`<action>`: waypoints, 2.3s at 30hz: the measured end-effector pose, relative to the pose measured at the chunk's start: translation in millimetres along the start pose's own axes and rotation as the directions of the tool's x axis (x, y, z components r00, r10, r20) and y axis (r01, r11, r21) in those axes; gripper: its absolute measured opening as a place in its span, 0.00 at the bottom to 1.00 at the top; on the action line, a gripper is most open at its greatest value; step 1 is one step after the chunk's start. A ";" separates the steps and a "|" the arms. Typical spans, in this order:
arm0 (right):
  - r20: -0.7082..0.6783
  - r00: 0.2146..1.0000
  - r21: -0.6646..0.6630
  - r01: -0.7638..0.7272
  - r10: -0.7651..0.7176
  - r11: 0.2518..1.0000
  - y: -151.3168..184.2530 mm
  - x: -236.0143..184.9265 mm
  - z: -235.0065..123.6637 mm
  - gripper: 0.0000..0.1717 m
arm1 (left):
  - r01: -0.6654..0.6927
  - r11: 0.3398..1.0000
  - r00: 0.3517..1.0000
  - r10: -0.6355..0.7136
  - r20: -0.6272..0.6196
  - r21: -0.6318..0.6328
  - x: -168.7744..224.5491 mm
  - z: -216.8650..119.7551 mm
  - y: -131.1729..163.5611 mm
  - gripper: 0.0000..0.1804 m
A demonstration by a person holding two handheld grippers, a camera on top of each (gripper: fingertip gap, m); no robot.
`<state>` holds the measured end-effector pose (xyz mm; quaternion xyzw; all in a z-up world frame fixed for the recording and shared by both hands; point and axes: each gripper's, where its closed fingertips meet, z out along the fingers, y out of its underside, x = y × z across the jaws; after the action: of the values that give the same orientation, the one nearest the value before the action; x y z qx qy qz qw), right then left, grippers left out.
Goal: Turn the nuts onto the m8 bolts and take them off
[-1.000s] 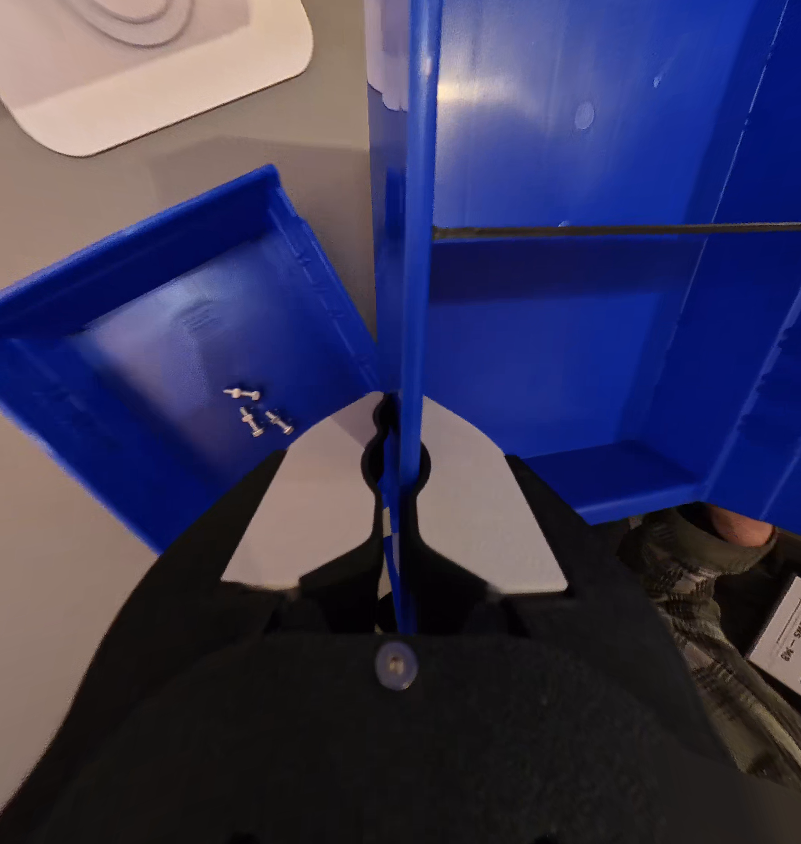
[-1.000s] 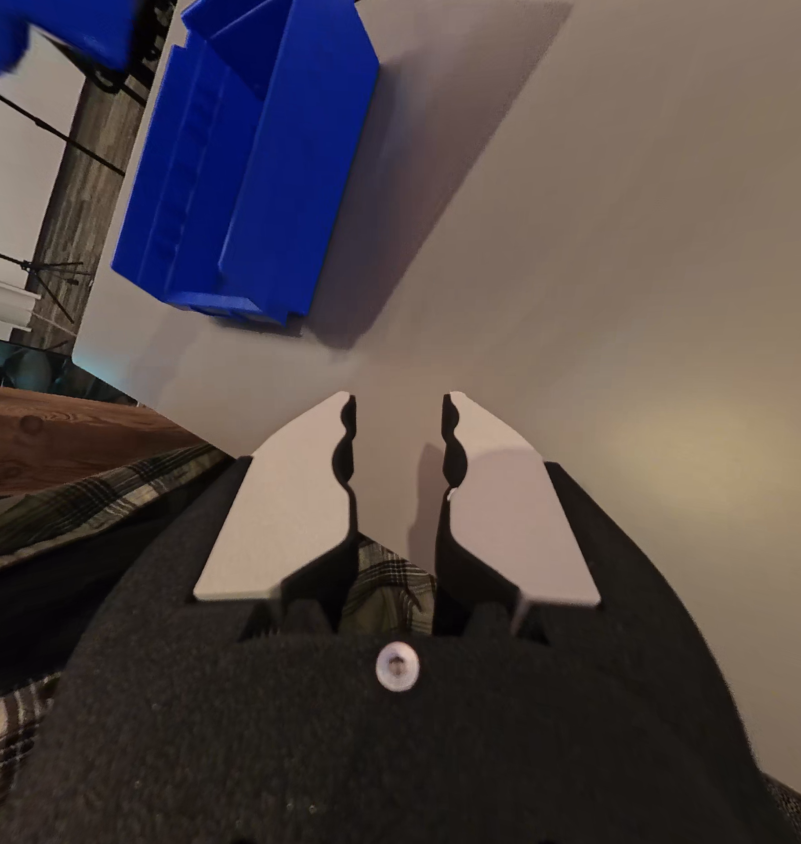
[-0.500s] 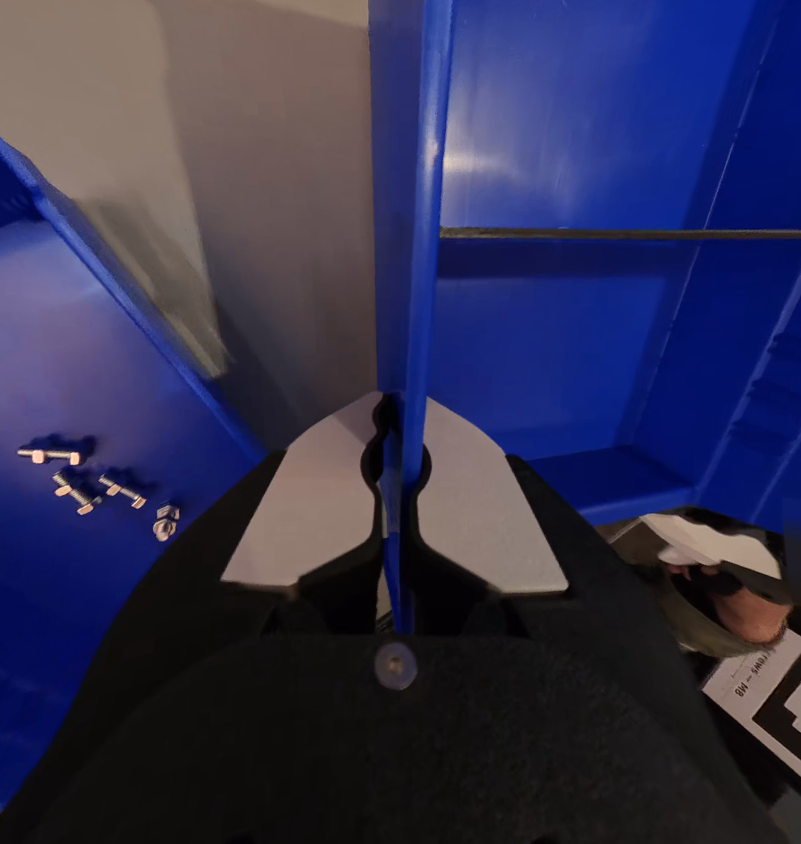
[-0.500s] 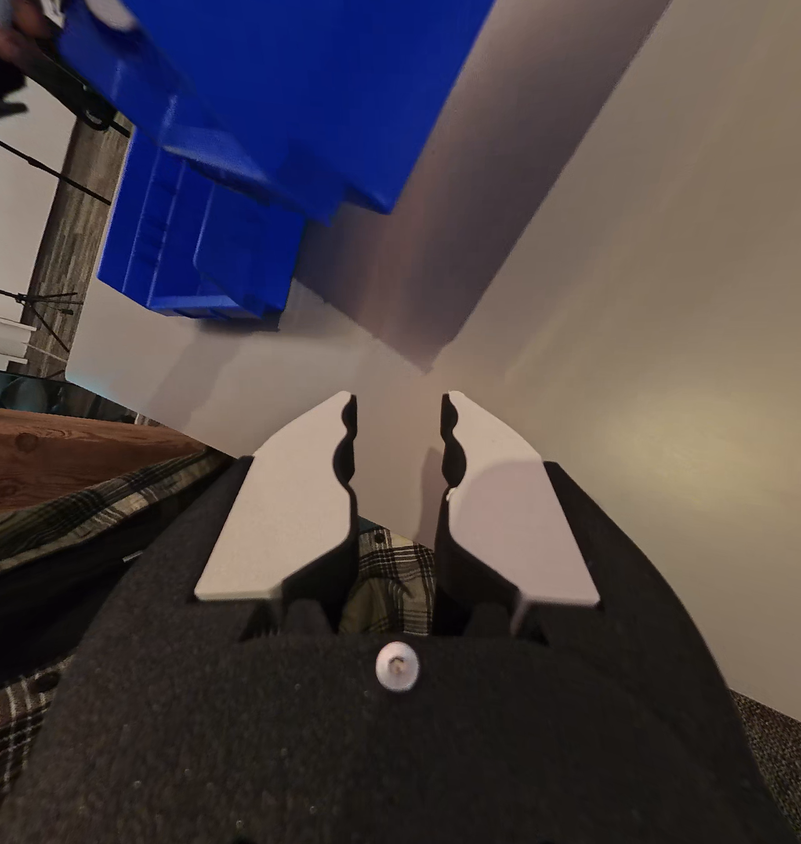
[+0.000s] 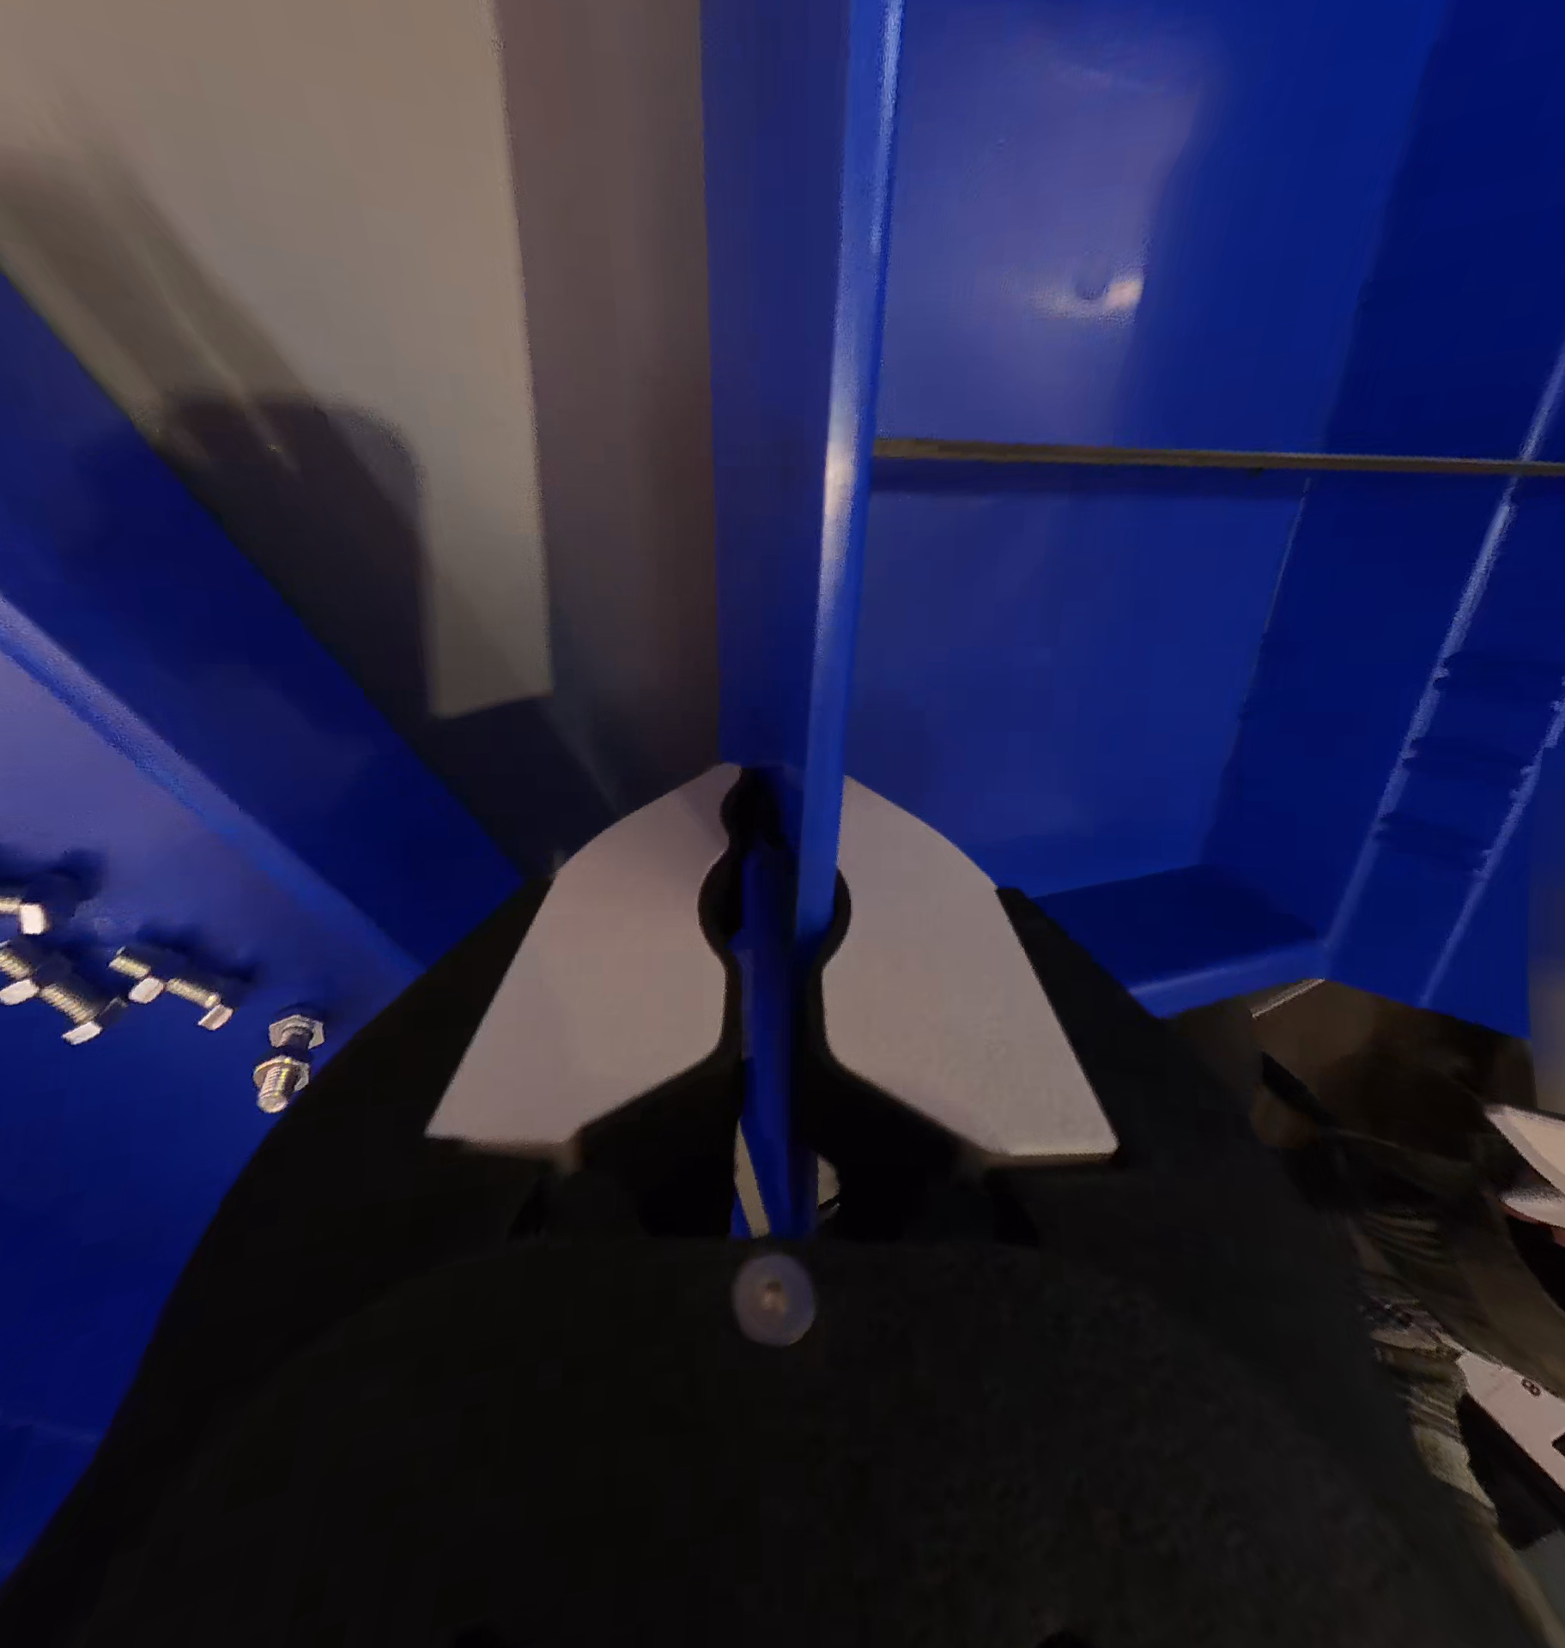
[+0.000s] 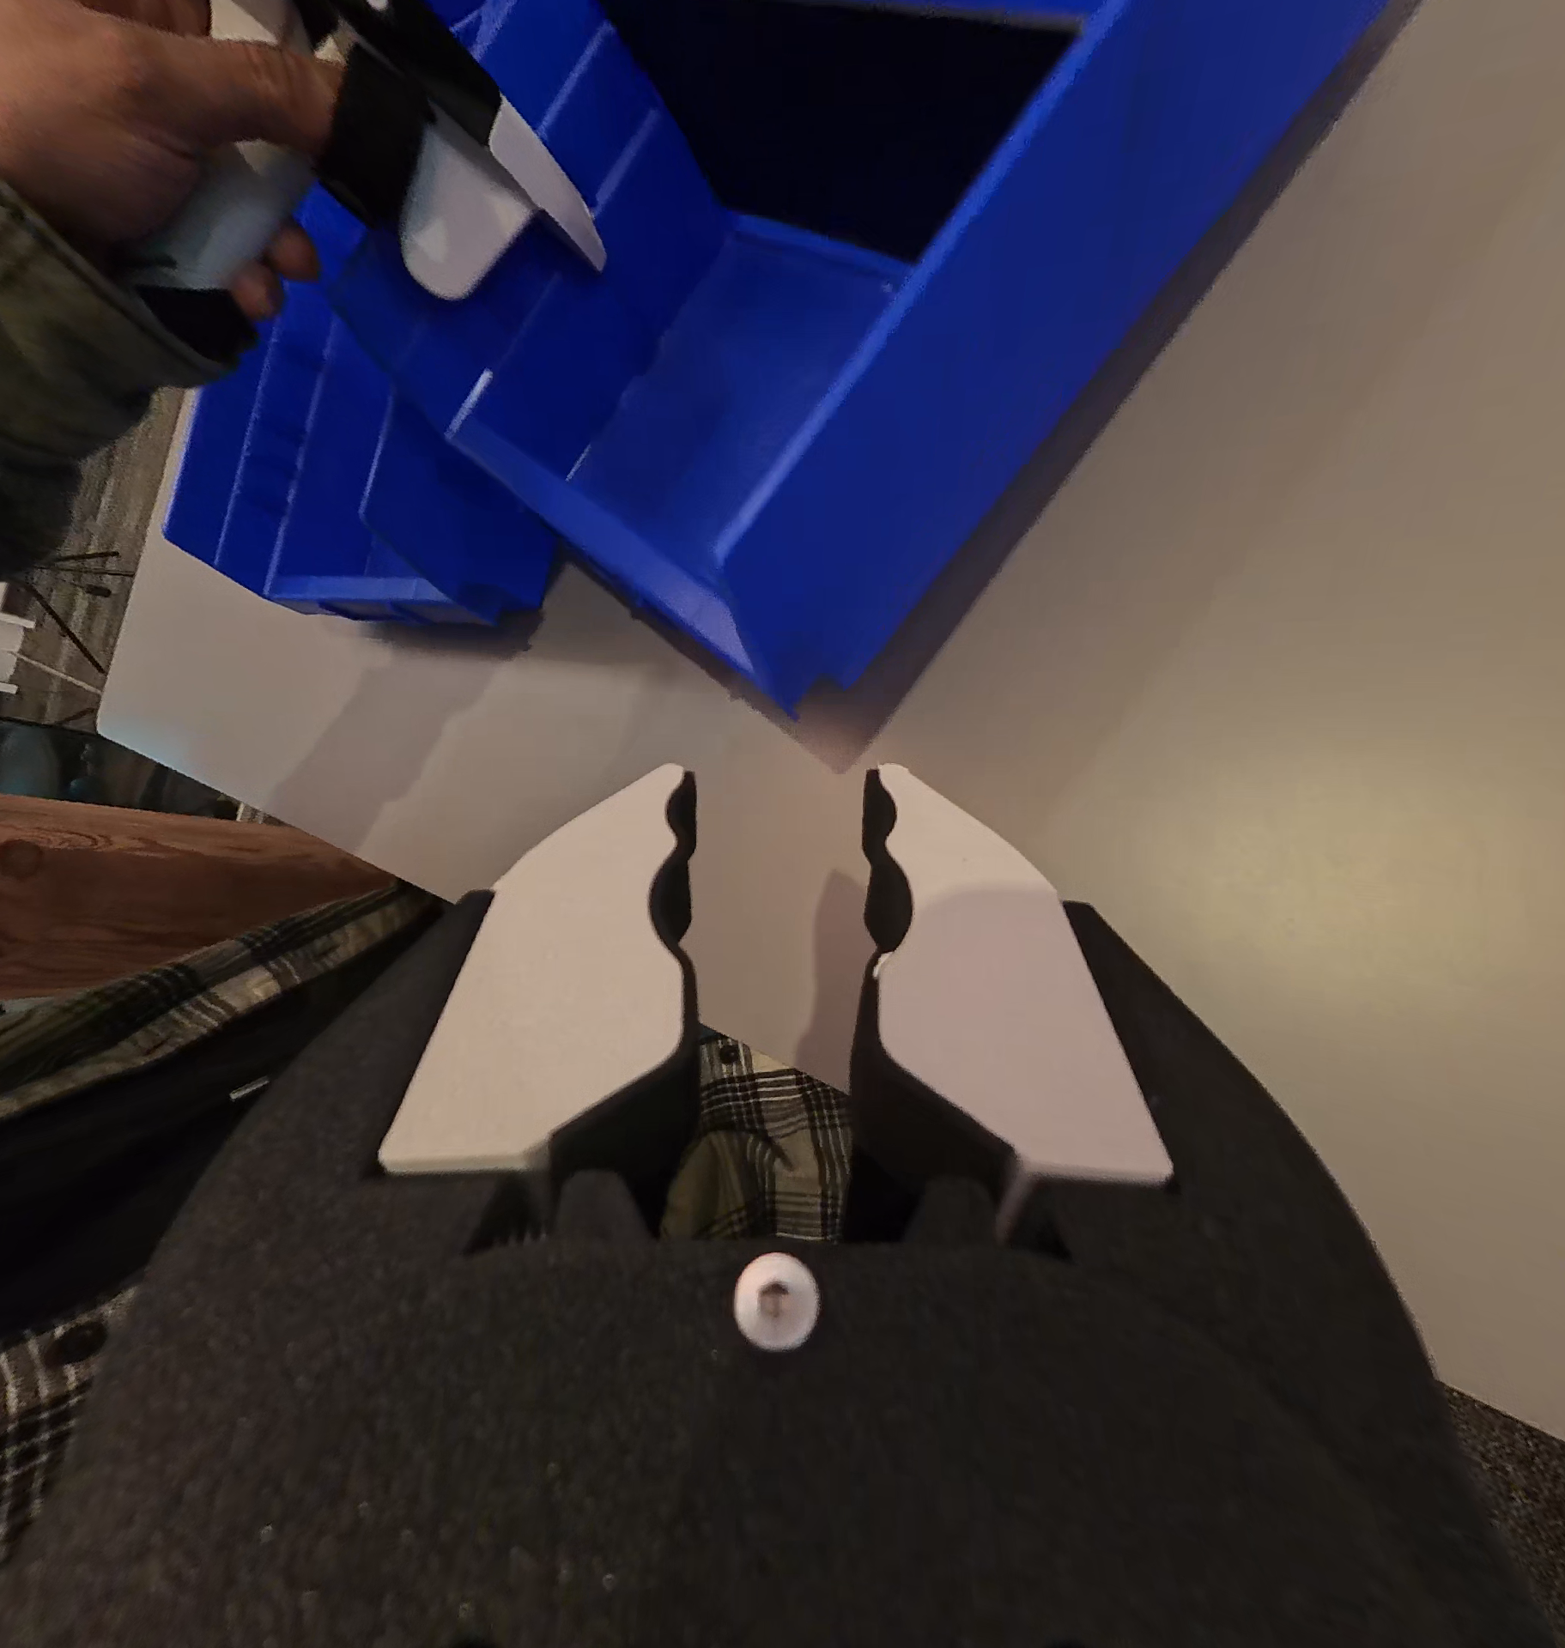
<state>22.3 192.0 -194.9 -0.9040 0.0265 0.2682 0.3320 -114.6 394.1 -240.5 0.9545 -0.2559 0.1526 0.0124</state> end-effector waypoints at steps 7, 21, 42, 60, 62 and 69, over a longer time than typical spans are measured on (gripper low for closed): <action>-0.003 1.000 -0.010 0.015 -0.015 1.000 -3.9 -3.3 3.6 0.22 | -0.011 1.000 0.995 0.011 -0.101 0.004 7.9 8.3 3.4 0.09; 0.000 0.999 -0.014 0.049 -0.049 0.999 -10.5 -13.8 6.6 0.23 | 0.010 0.952 0.961 0.075 -0.265 0.304 -40.7 -108.4 -7.7 0.35; 0.006 0.997 -0.040 0.071 -0.071 0.997 -17.9 -17.1 21.9 0.24 | 0.221 0.965 0.968 -0.235 0.088 0.144 -264.9 -65.6 84.1 0.66; -0.045 0.995 -0.005 0.090 -0.090 0.996 -41.0 -9.8 20.5 0.28 | 0.276 0.961 0.960 -0.276 0.049 0.021 -291.5 -67.7 120.4 0.03; -0.043 0.994 -0.009 0.097 -0.098 0.995 -41.9 -10.7 21.7 0.28 | 0.303 0.952 0.950 -0.305 0.062 0.036 -309.2 -74.0 129.7 0.03; -0.031 0.995 -0.028 0.095 -0.096 0.995 -38.5 -10.7 26.1 0.27 | 0.384 0.920 0.917 -0.390 0.080 0.075 -377.9 -99.3 172.0 0.03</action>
<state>9.6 236.6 -183.5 -0.9128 -0.0149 0.2376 0.3319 -538.3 438.0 -267.6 0.9923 -0.0579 0.1095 0.0027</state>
